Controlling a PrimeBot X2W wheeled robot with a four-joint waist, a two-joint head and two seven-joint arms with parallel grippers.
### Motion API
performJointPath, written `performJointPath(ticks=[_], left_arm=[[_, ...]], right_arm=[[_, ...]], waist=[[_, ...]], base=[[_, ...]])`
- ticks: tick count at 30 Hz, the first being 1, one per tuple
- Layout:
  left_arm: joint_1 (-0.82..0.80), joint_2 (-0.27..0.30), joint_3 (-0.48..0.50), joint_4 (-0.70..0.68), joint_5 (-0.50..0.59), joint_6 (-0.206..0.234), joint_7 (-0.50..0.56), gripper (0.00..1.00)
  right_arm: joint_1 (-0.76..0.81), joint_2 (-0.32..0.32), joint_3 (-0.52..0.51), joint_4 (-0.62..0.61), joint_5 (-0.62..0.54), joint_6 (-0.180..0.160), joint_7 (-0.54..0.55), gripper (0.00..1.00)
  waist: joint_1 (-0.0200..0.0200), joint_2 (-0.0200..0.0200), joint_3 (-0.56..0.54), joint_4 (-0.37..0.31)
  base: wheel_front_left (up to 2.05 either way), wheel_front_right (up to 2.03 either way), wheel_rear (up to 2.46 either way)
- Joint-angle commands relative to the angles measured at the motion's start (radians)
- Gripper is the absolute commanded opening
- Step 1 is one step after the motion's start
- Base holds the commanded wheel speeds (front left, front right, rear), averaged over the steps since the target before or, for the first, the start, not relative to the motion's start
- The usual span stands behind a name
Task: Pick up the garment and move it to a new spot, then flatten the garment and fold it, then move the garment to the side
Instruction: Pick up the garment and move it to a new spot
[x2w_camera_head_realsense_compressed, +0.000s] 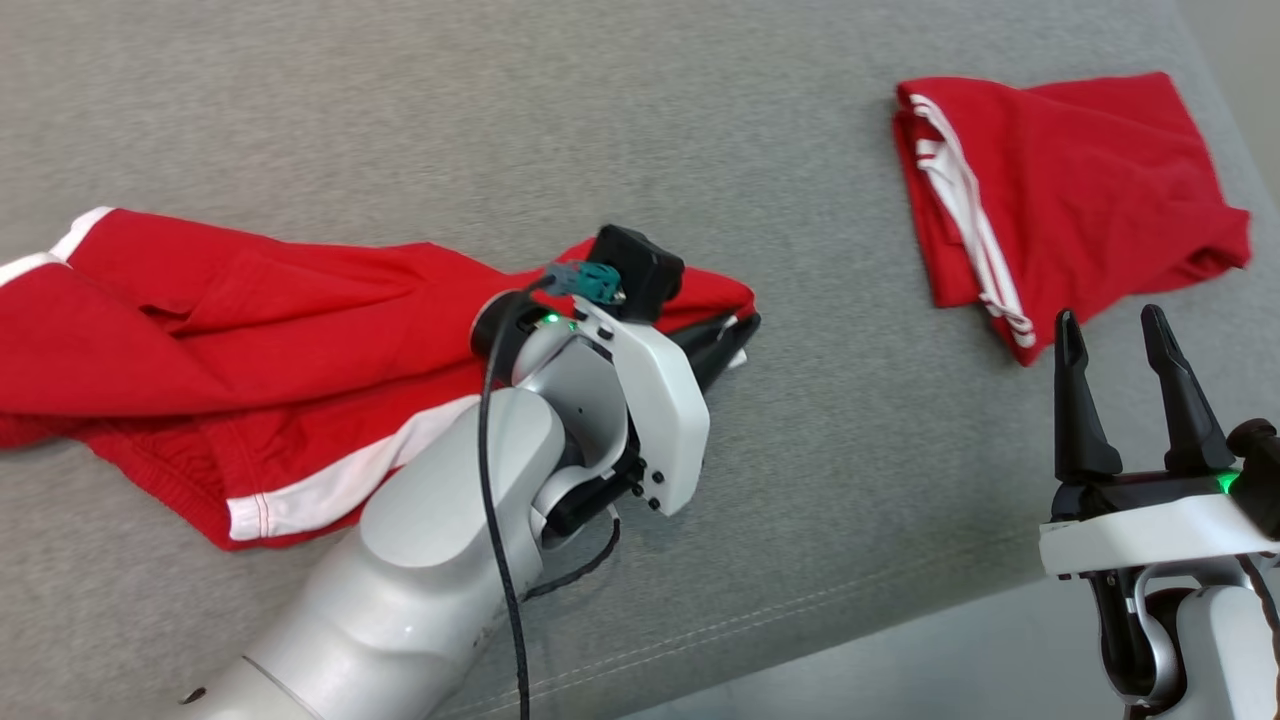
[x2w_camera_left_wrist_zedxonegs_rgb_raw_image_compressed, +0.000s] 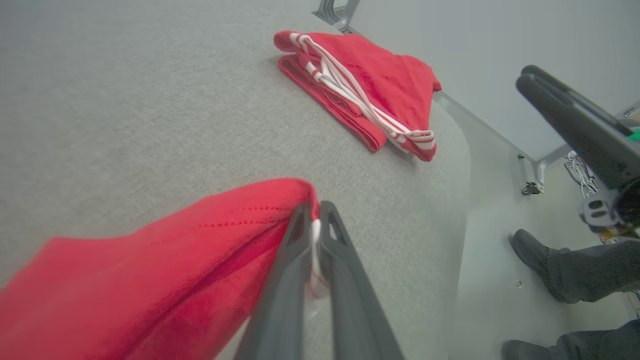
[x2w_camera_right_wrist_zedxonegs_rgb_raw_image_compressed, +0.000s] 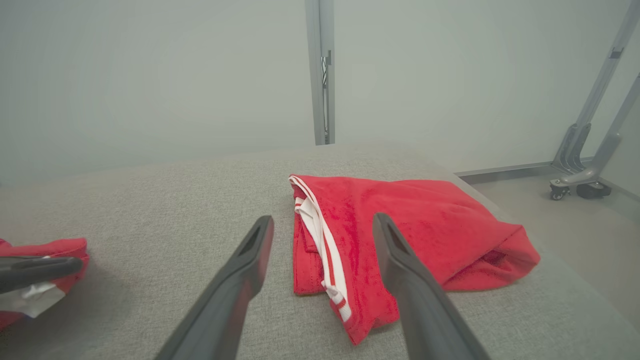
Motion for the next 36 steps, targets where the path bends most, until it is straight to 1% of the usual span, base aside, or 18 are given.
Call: performJointPath(ticks=[1,5,6,7,8,9,11,13,17,20,24,28,32,36], left_arm=[[-0.038,-0.001,0.006,-0.018,-0.011,-0.007,-0.001,0.0],[-0.045,-0.004,-0.046,0.017,-0.034,-0.007,0.004,0.0],[-0.047,-0.005,-0.057,0.023,-0.043,-0.007,0.004,0.09],[-0.049,-0.005,-0.065,0.029,-0.05,-0.007,0.0,0.85],[-0.053,-0.005,-0.074,0.032,-0.051,-0.007,-0.008,1.0],[-0.053,-0.005,-0.074,0.032,-0.051,-0.007,-0.008,1.0],[-0.056,-0.005,-0.116,0.01,-0.079,-0.007,-0.023,1.0],[-0.057,-0.003,-0.124,-0.002,-0.087,-0.007,-0.034,1.0],[-0.056,0.025,-0.139,-0.062,-0.102,-0.007,-0.088,1.0],[-0.051,0.063,-0.106,-0.114,-0.081,0.022,-0.153,1.0],[-0.021,0.137,-0.049,-0.196,-0.071,0.084,-0.208,1.0],[0.032,0.235,0.032,-0.272,-0.064,0.179,-0.264,1.0],[0.106,0.346,0.129,-0.346,-0.084,0.259,-0.307,1.0],[0.191,0.449,0.233,-0.411,-0.096,0.344,-0.374,1.0]], right_arm=[[0.008,-0.002,0.022,-0.018,0.008,0.0,-0.015,1.0],[0.001,0.003,0.029,0.0,0.019,0.0,-0.024,1.0],[-0.001,0.004,0.029,0.003,0.021,0.0,-0.026,1.0],[-0.002,0.005,0.03,0.007,0.022,0.0,-0.027,1.0],[-0.003,0.005,0.029,0.011,0.022,0.0,-0.028,1.0],[-0.003,0.005,0.029,0.011,0.022,0.0,-0.028,1.0],[-0.009,0.006,0.031,0.017,0.02,0.0,-0.031,1.0],[-0.011,0.006,0.032,0.018,0.019,0.0,-0.032,1.0],[-0.025,-0.005,0.036,0.023,0.012,0.0,-0.033,1.0],[-0.034,-0.025,0.042,0.026,0.007,0.0,-0.034,1.0],[-0.038,-0.054,0.05,0.031,0.0,0.0,-0.03,1.0],[-0.035,-0.076,0.052,0.032,-0.005,0.0,-0.021,1.0],[-0.027,-0.089,0.044,0.026,-0.009,0.0,-0.01,1.0],[-0.012,-0.102,0.043,0.019,-0.014,0.0,0.001,1.0]], waist=[[0.0,-0.0001,0.016,-0.05],[0.0,-0.0001,0.022,-0.07],[0.0,-0.0001,0.022,-0.07],[0.0,-0.0001,0.021,-0.069],[0.0,-0.0001,0.019,-0.063],[0.0,-0.0001,0.019,-0.063],[0.0,-0.0001,0.008,-0.038],[0.0,-0.0001,0.003,-0.027],[0.0,-0.0001,-0.026,0.028],[0.0,-0.0001,-0.053,0.078],[0.0,-0.0001,-0.087,0.148],[0.0,-0.0001,-0.115,0.203],[0.0,-0.0001,-0.138,0.242],[0.0,-0.0001,-0.155,0.268]], base=[[0.0,0.0,0.0],[0.0,0.0,0.0],[0.0,0.0,0.0],[0.0,0.0,0.0],[0.0,0.0,0.0],[0.0,0.0,0.0],[0.0,0.0,0.0],[0.0,0.0,0.0],[0.0,0.0,0.0],[0.0,0.0,0.0],[0.0,0.0,0.0],[0.0,0.0,0.0],[0.0,0.0,0.0],[0.0,0.0,0.0]])
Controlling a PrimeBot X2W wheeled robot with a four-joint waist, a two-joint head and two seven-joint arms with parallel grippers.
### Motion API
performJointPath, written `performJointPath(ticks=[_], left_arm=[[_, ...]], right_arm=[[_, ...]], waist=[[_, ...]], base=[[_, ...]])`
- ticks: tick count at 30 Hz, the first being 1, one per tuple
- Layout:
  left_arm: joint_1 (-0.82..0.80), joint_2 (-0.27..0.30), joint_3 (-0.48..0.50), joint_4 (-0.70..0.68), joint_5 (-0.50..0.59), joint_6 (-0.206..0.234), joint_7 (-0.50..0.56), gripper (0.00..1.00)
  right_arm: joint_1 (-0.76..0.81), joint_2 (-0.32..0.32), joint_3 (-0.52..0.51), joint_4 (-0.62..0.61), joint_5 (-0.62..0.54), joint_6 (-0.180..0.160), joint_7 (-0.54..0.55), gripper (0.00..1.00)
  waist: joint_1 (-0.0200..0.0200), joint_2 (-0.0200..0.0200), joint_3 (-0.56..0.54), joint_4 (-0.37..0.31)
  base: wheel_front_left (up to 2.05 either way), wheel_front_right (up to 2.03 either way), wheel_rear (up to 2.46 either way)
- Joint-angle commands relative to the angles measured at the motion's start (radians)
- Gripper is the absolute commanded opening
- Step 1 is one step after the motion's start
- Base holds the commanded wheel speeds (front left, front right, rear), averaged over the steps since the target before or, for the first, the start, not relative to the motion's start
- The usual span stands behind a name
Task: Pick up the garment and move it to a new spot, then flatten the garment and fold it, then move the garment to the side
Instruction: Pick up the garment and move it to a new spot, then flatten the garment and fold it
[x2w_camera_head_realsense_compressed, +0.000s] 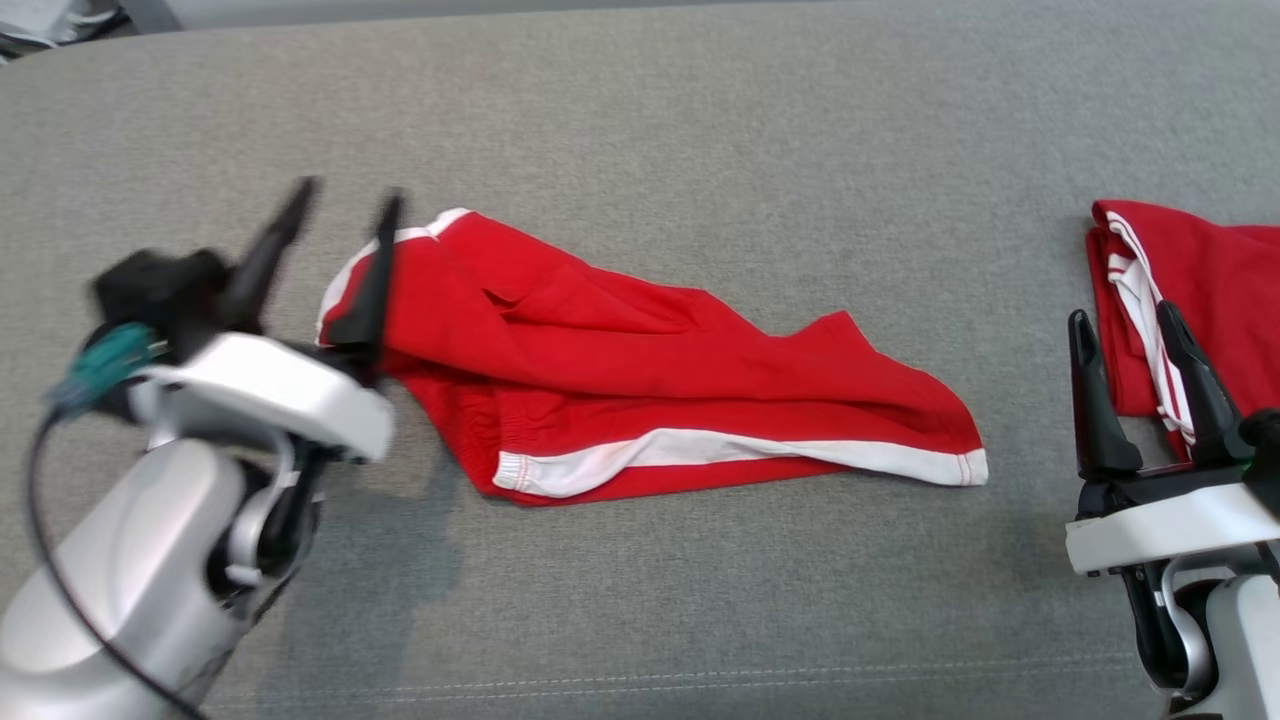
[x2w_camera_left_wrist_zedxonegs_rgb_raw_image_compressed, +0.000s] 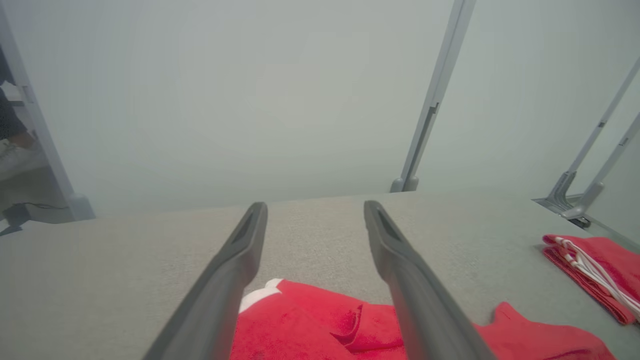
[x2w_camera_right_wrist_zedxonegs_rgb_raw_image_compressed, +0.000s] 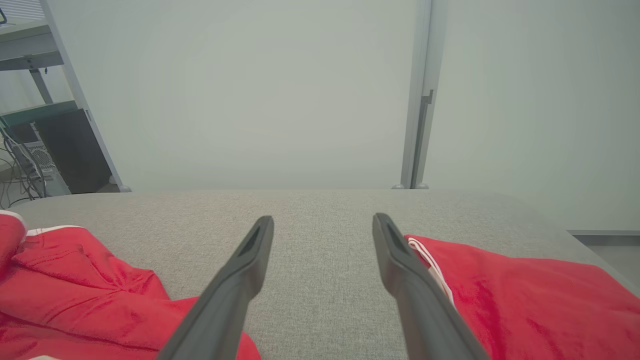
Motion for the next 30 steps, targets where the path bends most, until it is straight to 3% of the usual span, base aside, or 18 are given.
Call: performJointPath(ticks=[1,5,9,14,15,18,24,30], left_arm=[[0.02,0.057,0.079,-0.042,-0.012,0.038,-0.031,1.0],[0.124,0.114,0.176,-0.082,-0.023,0.108,-0.088,1.0],[0.237,0.121,0.287,-0.11,-0.014,0.131,-0.116,1.0],[0.369,0.042,0.448,-0.147,0.086,0.091,-0.119,1.0],[0.369,0.042,0.448,-0.147,0.086,0.091,-0.119,1.0],[0.467,-0.029,0.5,-0.169,0.196,0.043,-0.119,1.0],[0.554,-0.096,0.473,-0.162,0.283,-0.013,-0.119,1.0],[0.568,-0.099,0.404,-0.151,0.33,-0.035,-0.108,1.0]], right_arm=[[0.012,-0.021,0.013,-0.034,-0.011,0.0,0.007,1.0],[0.03,-0.025,0.006,-0.039,-0.018,0.0,0.012,1.0],[0.051,-0.021,0.003,-0.038,-0.023,0.0,0.013,1.0],[0.079,-0.01,0.012,-0.024,-0.023,0.0,0.01,1.0],[0.079,-0.01,0.012,-0.024,-0.023,0.0,0.01,1.0],[0.107,0.003,0.01,-0.004,-0.019,0.0,0.008,1.0],[0.16,0.02,-0.008,-0.001,-0.03,0.0,0.014,1.0],[0.218,0.043,-0.019,-0.024,-0.05,0.0,0.038,1.0]], waist=[[0.0,-0.0001,-0.02,0.023],[0.0,-0.0001,-0.04,0.04],[0.0,-0.0001,-0.062,0.052],[0.0,-0.0001,-0.092,0.059],[0.0,-0.0001,-0.092,0.059],[0.0,-0.0001,-0.121,0.059],[0.0,-0.0001,-0.16,0.062],[0.0,-0.0001,-0.19,0.061]], base=[[0.0,0.0,0.0],[0.0,0.0,0.0],[0.0,0.0,0.0],[0.0,0.0,0.0],[0.0,0.0,0.0],[0.0,0.0,0.0],[0.0,0.0,0.0],[0.0,0.0,0.0]])
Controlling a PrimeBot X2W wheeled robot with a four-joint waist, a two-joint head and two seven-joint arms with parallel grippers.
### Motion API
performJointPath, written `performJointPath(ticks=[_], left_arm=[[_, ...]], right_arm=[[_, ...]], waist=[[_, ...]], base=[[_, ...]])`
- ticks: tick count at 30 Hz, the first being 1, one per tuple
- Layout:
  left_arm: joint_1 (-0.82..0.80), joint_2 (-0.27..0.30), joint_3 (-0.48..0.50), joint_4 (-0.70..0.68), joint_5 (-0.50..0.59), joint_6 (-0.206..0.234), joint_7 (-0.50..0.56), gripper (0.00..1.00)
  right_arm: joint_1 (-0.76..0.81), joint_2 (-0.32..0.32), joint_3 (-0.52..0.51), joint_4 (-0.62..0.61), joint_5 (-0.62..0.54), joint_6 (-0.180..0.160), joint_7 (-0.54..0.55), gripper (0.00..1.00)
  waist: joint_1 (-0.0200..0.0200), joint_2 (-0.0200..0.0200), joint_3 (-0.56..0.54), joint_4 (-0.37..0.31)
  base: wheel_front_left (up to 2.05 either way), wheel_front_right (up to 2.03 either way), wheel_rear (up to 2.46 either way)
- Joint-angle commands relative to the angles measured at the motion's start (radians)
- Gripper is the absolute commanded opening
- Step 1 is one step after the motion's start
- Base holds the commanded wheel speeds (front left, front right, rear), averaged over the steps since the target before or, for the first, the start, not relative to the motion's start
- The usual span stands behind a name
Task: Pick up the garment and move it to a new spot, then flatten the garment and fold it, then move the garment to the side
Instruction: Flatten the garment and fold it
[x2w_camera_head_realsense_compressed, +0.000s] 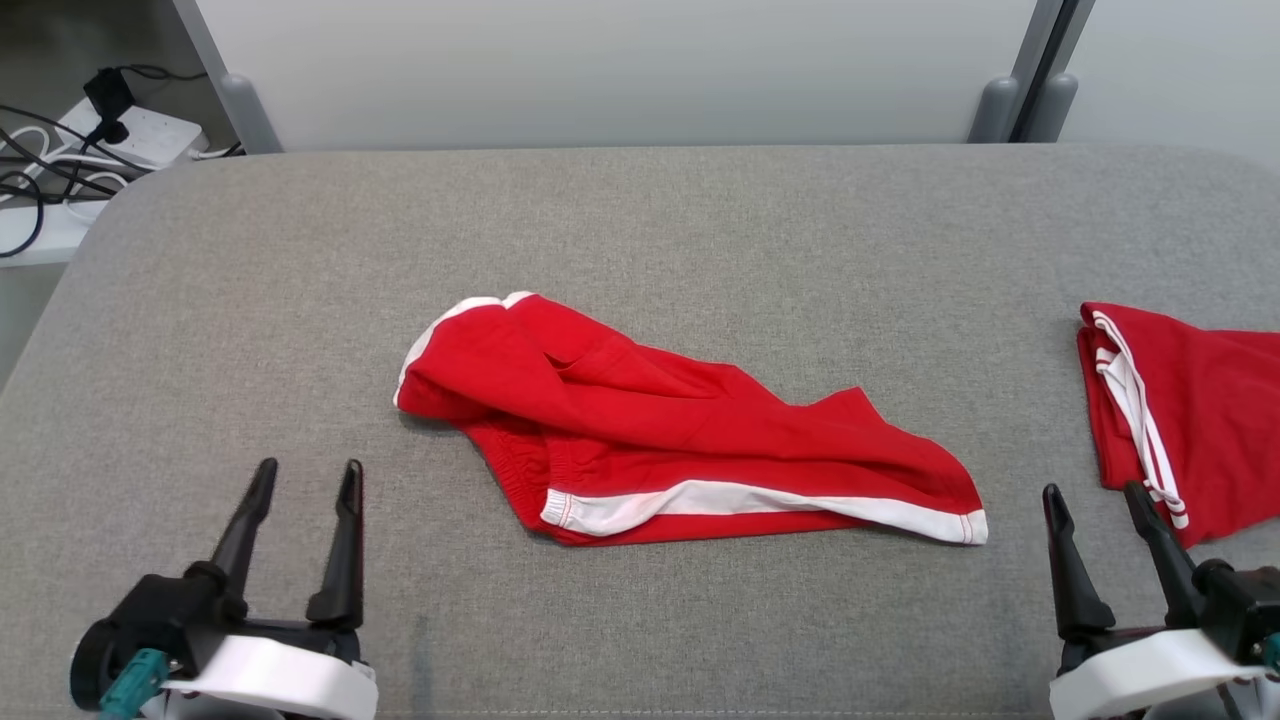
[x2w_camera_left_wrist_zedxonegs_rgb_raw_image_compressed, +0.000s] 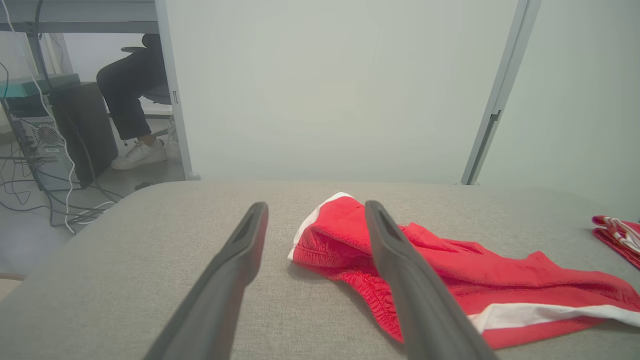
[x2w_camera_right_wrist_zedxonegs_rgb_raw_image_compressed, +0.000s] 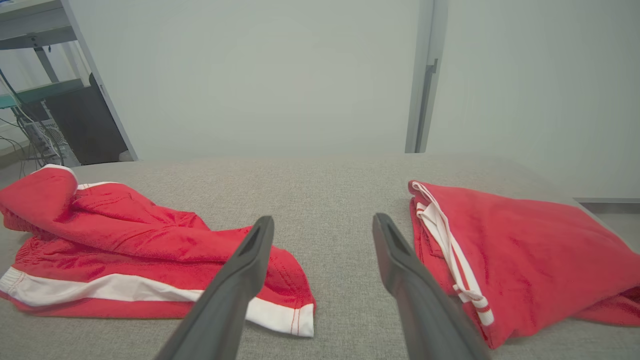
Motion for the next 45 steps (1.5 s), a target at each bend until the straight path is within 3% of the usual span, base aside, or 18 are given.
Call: performJointPath(ticks=[1,11,31,34,45], left_arm=[[-0.033,0.022,0.029,-0.02,0.015,-0.004,0.004,1.0],[-0.021,0.036,-0.006,-0.018,0.053,0.026,0.047,1.0],[-0.044,0.036,-0.028,-0.046,0.057,0.041,0.071,1.0],[-0.054,0.033,-0.05,-0.047,0.053,0.026,0.094,1.0],[-0.166,-0.028,-0.222,0.049,0.008,-0.117,0.271,1.0]], right_arm=[[-0.004,-0.007,0.015,-0.036,-0.007,0.0,0.004,1.0],[0.05,0.015,0.013,-0.066,-0.017,0.0,0.032,1.0],[0.044,0.028,0.021,-0.077,-0.006,0.0,0.041,1.0],[0.04,0.028,0.02,-0.07,0.003,0.0,0.049,1.0],[-0.037,-0.022,0.089,0.048,0.04,0.0,0.115,1.0]], waist=[[0.0,0.0,-0.006,-0.001],[0.0,0.0,-0.042,-0.016],[0.0,0.0,-0.027,-0.007],[0.0,0.0,-0.02,-0.006],[0.0,0.0,0.054,-0.016]], base=[[0.0,0.0,0.0],[0.0,0.0,0.0],[0.0,0.0,0.0],[0.0,0.0,0.0],[0.0,0.0,0.0]])
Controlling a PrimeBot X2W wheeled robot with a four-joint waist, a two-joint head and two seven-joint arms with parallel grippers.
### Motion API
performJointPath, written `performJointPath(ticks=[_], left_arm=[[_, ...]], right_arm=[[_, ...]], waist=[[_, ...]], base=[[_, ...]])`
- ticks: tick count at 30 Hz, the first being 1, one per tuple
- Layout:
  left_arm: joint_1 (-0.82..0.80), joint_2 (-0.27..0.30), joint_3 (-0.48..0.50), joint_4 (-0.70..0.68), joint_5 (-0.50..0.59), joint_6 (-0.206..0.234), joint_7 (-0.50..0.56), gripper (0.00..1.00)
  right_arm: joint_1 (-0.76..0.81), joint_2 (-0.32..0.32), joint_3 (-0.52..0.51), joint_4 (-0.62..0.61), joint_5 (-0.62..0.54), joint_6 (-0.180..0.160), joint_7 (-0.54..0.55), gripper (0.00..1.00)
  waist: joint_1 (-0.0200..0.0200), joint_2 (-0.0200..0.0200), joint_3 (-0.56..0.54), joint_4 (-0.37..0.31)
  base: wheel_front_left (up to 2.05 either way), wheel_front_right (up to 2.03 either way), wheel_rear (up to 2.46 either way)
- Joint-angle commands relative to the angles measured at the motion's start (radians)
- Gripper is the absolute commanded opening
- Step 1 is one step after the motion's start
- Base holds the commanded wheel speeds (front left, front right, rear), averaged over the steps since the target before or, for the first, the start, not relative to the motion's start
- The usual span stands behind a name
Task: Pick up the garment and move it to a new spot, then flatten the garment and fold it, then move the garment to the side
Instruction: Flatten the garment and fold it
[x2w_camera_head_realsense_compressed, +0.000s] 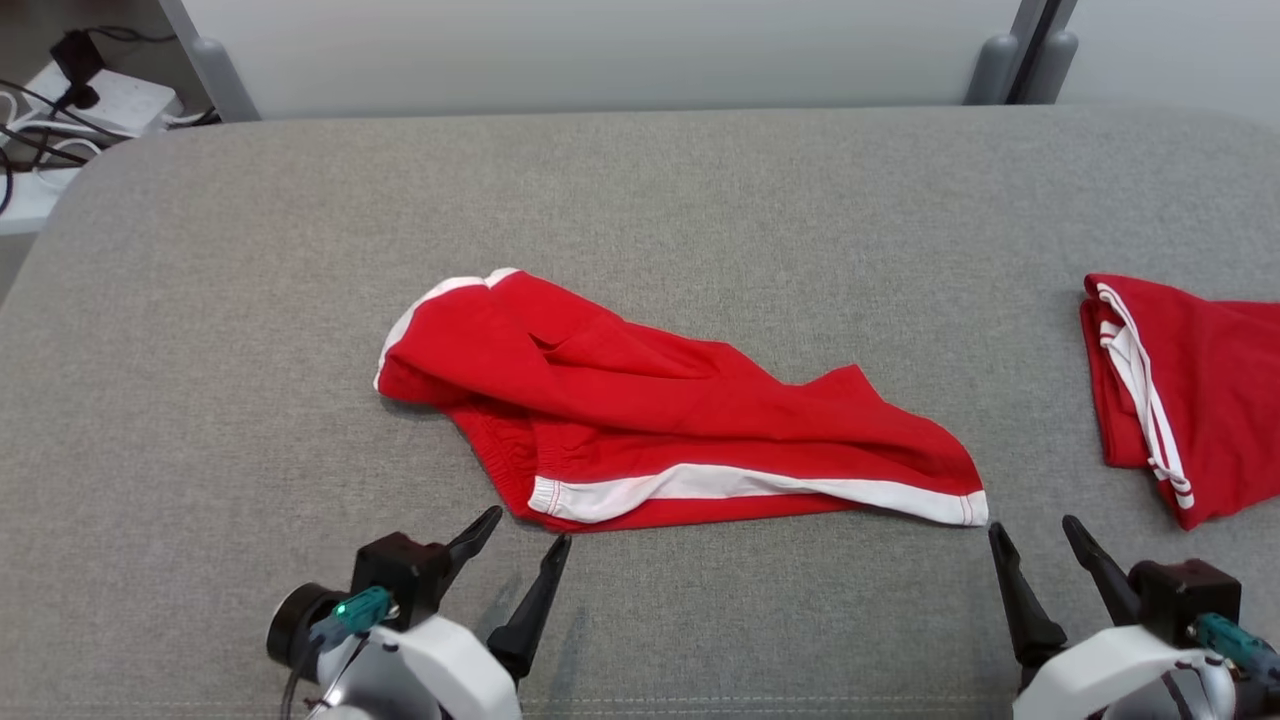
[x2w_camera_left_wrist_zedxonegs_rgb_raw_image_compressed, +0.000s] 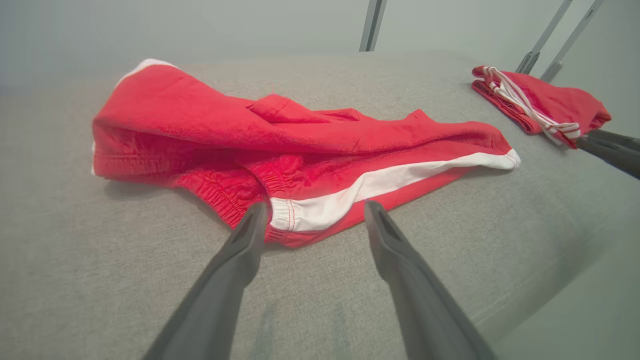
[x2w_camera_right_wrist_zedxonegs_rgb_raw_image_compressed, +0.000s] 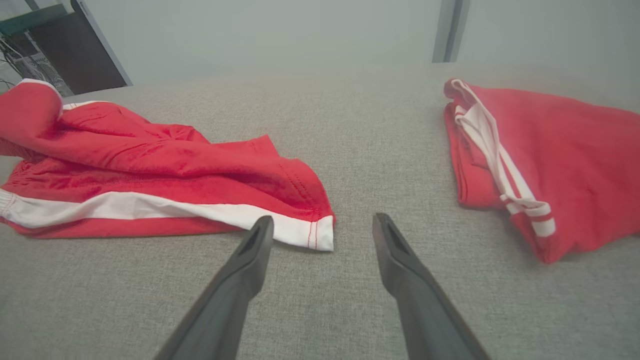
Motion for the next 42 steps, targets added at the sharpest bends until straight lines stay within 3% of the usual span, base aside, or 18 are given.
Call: performJointPath(ticks=[1,11,24,25,26,27,28,29,36,42], left_arm=[[-0.072,0.006,0.028,0.002,-0.01,-0.016,0.001,1.0],[-0.221,-0.041,-0.018,0.208,-0.02,-0.1,0.026,1.0],[-0.311,-0.079,-0.022,0.377,-0.043,-0.136,-0.012,1.0],[-0.316,-0.081,-0.022,0.386,-0.045,-0.138,-0.016,0.87],[-0.32,-0.083,-0.023,0.396,-0.046,-0.14,-0.019,0.46],[-0.324,-0.085,-0.025,0.403,-0.047,-0.143,-0.022,0.0],[-0.328,-0.087,-0.029,0.409,-0.046,-0.146,-0.026,0.0],[-0.33,-0.09,-0.033,0.413,-0.046,-0.149,-0.03,0.0],[-0.29,-0.082,-0.046,0.388,-0.049,-0.148,-0.046,0.0],[-0.136,-0.033,-0.036,0.212,-0.109,-0.124,0.008,0.0]], right_arm=[[-0.047,-0.022,0.029,-0.008,0.013,0.0,0.0,1.0],[-0.158,-0.05,0.109,0.107,0.034,0.0,-0.012,1.0],[-0.241,-0.059,0.191,0.22,0.074,0.0,-0.047,1.0],[-0.246,-0.06,0.195,0.228,0.078,0.0,-0.048,1.0],[-0.252,-0.059,0.199,0.235,0.083,0.0,-0.048,0.93],[-0.257,-0.059,0.204,0.243,0.089,0.0,-0.046,0.47],[-0.262,-0.059,0.209,0.251,0.097,0.0,-0.043,0.06],[-0.265,-0.06,0.212,0.258,0.103,0.0,-0.042,0.0],[-0.24,-0.074,0.207,0.269,0.132,0.0,-0.062,0.0],[-0.089,-0.098,0.147,0.153,0.196,0.0,-0.026,0.0]], waist=[[0.0,0.0,0.019,-0.005],[0.0,0.0,0.088,-0.015],[0.0,0.0,0.122,-0.023],[0.0,0.0,0.123,-0.022],[0.0,0.0,0.124,-0.022],[0.0,0.0,0.125,-0.022],[0.0,0.0,0.126,-0.021],[0.0,0.0,0.127,-0.02],[0.0,0.0,0.119,-0.011],[0.0,0.0,0.112,0.009]], base=[[0.0,0.0,0.0],[0.0,0.0,0.0],[0.0,0.0,0.0],[0.0,0.0,0.0],[0.0,0.0,0.0],[0.0,0.0,0.0],[0.0,0.0,0.0],[0.0,0.0,0.0],[0.0,0.0,0.0],[0.0,0.0,0.0]])
